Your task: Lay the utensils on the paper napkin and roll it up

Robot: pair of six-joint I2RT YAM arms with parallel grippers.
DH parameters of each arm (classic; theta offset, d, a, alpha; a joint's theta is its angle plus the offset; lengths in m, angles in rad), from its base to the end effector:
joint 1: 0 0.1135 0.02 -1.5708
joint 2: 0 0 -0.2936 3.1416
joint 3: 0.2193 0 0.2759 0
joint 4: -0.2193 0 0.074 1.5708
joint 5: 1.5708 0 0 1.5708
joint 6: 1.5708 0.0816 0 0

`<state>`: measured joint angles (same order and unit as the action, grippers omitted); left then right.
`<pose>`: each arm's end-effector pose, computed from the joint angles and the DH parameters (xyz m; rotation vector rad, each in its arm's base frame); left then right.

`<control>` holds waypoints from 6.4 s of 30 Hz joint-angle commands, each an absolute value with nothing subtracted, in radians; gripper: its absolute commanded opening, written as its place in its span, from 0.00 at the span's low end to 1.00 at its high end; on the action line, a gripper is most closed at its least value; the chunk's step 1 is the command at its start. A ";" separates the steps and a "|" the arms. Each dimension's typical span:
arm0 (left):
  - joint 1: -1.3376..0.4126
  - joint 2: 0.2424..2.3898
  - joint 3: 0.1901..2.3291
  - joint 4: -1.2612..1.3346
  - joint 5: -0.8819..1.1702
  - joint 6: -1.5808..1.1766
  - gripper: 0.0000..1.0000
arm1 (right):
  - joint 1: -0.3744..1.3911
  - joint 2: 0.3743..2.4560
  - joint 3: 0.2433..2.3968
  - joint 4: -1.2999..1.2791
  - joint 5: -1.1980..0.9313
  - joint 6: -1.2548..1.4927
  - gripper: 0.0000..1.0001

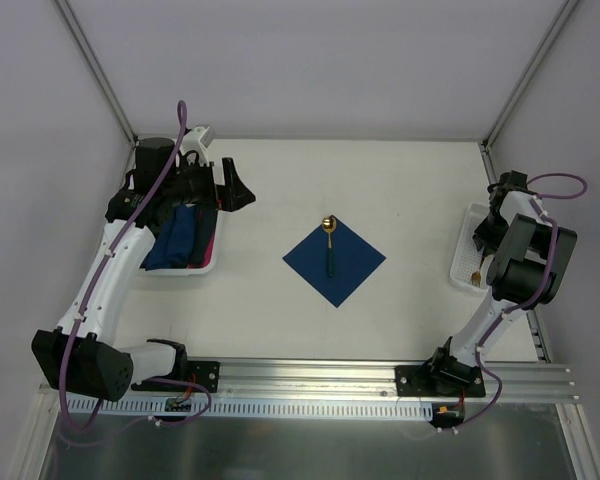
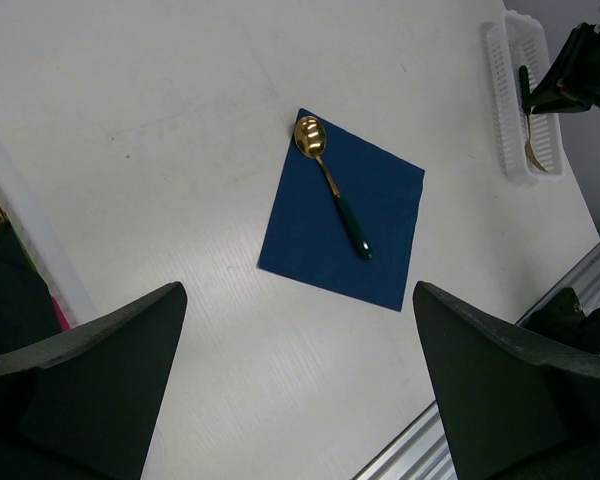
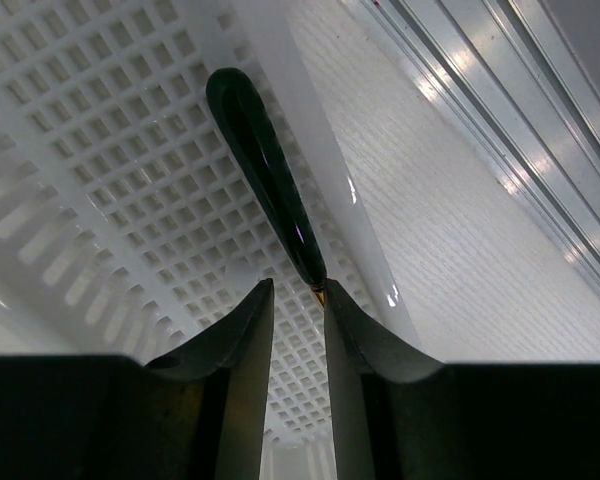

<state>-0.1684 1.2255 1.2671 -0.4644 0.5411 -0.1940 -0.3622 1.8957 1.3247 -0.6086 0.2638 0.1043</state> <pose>0.3069 -0.0948 0.4019 0.3296 1.9836 -0.7706 0.3955 -0.1726 0.1555 0.7076 2.6647 -0.4329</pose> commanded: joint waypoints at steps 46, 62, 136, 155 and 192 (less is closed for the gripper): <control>-0.163 1.152 1.341 -0.483 0.857 0.394 0.99 | -0.334 1.383 1.218 -0.559 -0.348 0.195 0.00; -0.578 1.054 1.129 -0.578 0.834 1.286 0.84 | 0.078 1.161 0.953 -0.340 -0.621 0.527 0.00; -0.790 0.793 0.716 0.207 0.884 1.334 0.00 | 0.660 1.143 0.739 0.511 -0.647 1.237 0.35; -0.414 1.074 0.988 0.717 1.002 -1.147 0.00 | 0.250 0.885 0.904 0.219 -0.853 0.719 0.56; -0.396 1.037 0.773 0.971 0.811 -1.402 0.00 | 0.854 1.089 0.939 0.511 -0.428 0.755 0.48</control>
<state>-0.4038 1.0542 0.7547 0.9146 0.8364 -1.3689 0.8490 1.0897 0.9096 0.4110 -0.4492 0.7502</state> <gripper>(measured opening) 0.040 0.479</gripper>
